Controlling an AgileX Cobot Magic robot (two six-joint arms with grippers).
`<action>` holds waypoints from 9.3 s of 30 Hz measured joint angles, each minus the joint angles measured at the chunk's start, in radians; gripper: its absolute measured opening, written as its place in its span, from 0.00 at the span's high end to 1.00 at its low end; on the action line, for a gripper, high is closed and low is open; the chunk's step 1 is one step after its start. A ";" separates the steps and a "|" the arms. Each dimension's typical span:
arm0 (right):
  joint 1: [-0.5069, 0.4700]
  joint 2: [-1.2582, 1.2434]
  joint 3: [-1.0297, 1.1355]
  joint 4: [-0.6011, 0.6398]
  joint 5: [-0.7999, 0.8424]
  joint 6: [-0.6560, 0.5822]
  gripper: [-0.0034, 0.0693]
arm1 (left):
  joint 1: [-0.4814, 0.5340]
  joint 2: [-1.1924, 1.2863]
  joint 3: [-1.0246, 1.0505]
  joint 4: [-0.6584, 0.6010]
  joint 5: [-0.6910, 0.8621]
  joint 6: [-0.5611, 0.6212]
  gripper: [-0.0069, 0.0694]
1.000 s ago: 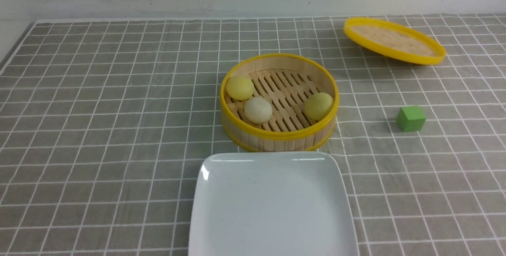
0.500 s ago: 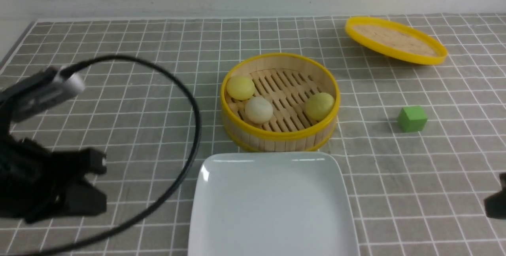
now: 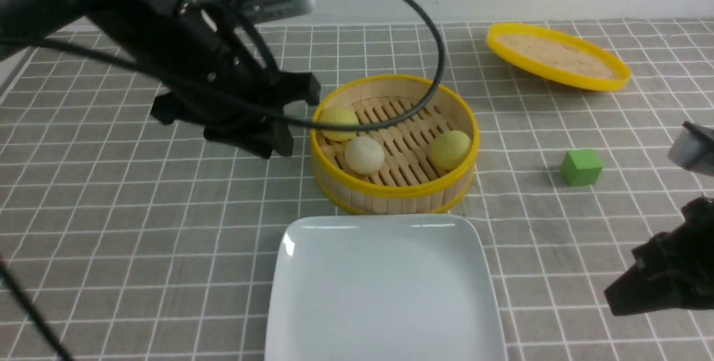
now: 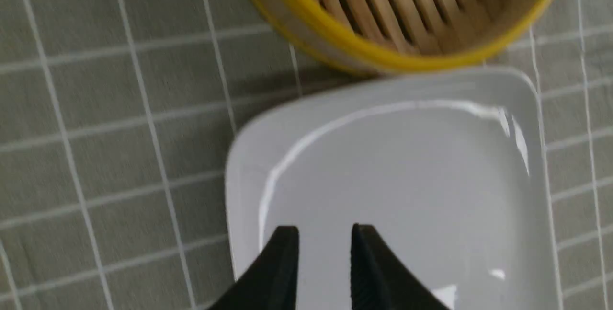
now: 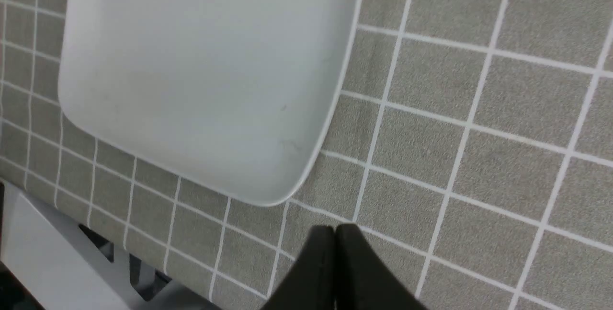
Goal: Put the steamed buns into the plate on the grey tablecloth.
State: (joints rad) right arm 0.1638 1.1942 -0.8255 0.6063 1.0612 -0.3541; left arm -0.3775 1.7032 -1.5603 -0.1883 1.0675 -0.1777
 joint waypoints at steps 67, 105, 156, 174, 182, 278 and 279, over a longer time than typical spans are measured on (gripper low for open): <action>0.043 0.001 0.000 -0.024 -0.037 0.007 0.86 | -0.256 0.034 0.365 -0.068 -0.097 0.055 0.87; 0.043 0.001 0.000 -0.018 -0.032 -0.010 0.82 | -0.255 0.445 -0.475 0.346 -0.020 -0.253 0.26; 0.043 0.001 0.000 -0.009 -0.046 -0.020 0.78 | -0.255 0.036 0.436 0.012 -0.261 -0.030 0.62; 0.043 0.078 -0.167 -0.032 -0.019 0.007 0.78 | -0.255 -0.090 0.139 0.480 -0.050 -0.164 0.32; 0.076 0.407 -0.522 -0.067 0.044 0.060 0.97 | -0.056 -0.082 0.123 0.612 0.122 -0.189 0.89; 0.503 -0.756 -0.062 -0.947 -0.196 0.722 0.97 | 0.222 -0.080 0.125 0.278 0.159 -0.052 0.86; 0.503 -0.856 0.044 -0.966 -0.336 0.745 0.97 | 0.222 -0.080 0.125 0.278 0.158 -0.052 0.86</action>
State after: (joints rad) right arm 0.6668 0.3384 -0.7817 -0.3596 0.7251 0.3911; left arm -0.1556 1.6227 -1.4357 0.0894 1.2258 -0.2296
